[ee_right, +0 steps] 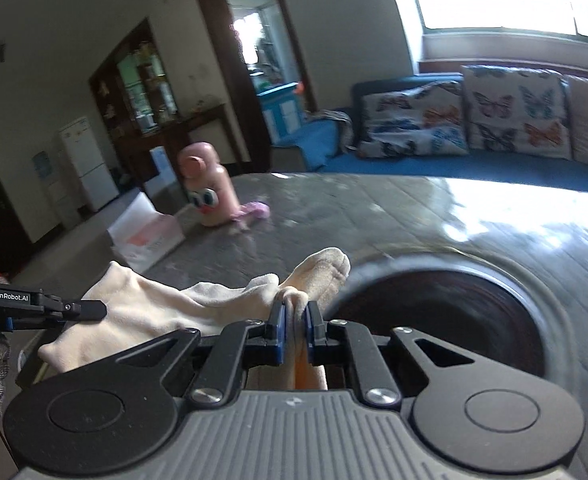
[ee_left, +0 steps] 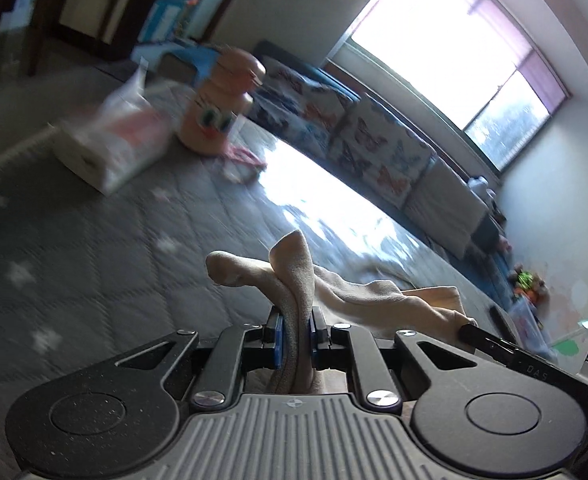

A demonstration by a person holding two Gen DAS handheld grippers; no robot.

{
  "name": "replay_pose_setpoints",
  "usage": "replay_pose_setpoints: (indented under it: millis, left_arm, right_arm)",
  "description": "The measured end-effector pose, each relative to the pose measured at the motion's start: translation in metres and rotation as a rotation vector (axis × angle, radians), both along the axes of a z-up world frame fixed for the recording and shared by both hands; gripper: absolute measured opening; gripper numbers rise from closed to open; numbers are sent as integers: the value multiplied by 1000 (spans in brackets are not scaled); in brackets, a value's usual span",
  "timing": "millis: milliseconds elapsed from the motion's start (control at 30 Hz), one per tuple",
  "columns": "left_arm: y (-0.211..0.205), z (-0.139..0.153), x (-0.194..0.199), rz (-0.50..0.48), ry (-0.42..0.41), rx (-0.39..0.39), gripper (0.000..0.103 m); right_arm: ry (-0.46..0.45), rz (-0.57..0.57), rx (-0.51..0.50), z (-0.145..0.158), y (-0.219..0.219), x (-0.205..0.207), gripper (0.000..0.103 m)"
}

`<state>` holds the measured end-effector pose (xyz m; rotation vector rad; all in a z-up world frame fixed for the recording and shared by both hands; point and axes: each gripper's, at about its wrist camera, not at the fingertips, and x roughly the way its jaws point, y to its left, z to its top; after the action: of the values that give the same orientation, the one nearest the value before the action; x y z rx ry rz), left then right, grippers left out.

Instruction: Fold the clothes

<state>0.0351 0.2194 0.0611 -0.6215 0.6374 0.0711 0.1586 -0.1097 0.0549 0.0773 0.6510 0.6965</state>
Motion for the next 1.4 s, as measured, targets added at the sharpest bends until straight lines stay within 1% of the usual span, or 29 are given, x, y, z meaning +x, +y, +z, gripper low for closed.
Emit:
replay_pose_setpoints:
  millis: [133,233,367,433,500,533,567,667,767,833,933,1200,1400]
  left_arm:
    - [20,4,-5,55,-8,24,14]
    - [29,-2,-5,80,14,29,14]
    - [33,-20,-1,93,83,39,14]
    - [34,-30,1,96,127,45,14]
    - [37,-35,0,103,146,57,15]
    - [39,-36,-1,107,153,64,16]
    - [40,-38,-1,110,160,70,16]
    - [44,-34,-3,118,152,100,21]
    - [45,-28,-2,124,133,128,23]
    - [43,-25,2,109,119,136,23]
    - [35,-26,12,76,121,148,23]
    - [22,-35,43,15,133,175,22]
    - [18,-46,65,-11,157,195,22]
  right_arm:
    - [-10,42,15,0,26,14,9]
    - [2,59,17,-7,43,25,9]
    - [45,72,0,-24,58,37,9]
    - [76,79,-30,-36,65,43,9]
    - [97,73,-60,-45,68,46,11]
    - [108,72,-81,-51,70,48,14]
    - [111,68,-92,-53,70,49,15]
    - [91,69,-113,-53,70,49,15]
    - [34,83,-141,-47,75,46,15]
    - [25,106,-137,-42,79,44,15]
    - [24,143,-139,-41,86,42,15]
    - [33,200,-155,-50,112,45,15]
    - [31,224,-168,-57,129,48,15]
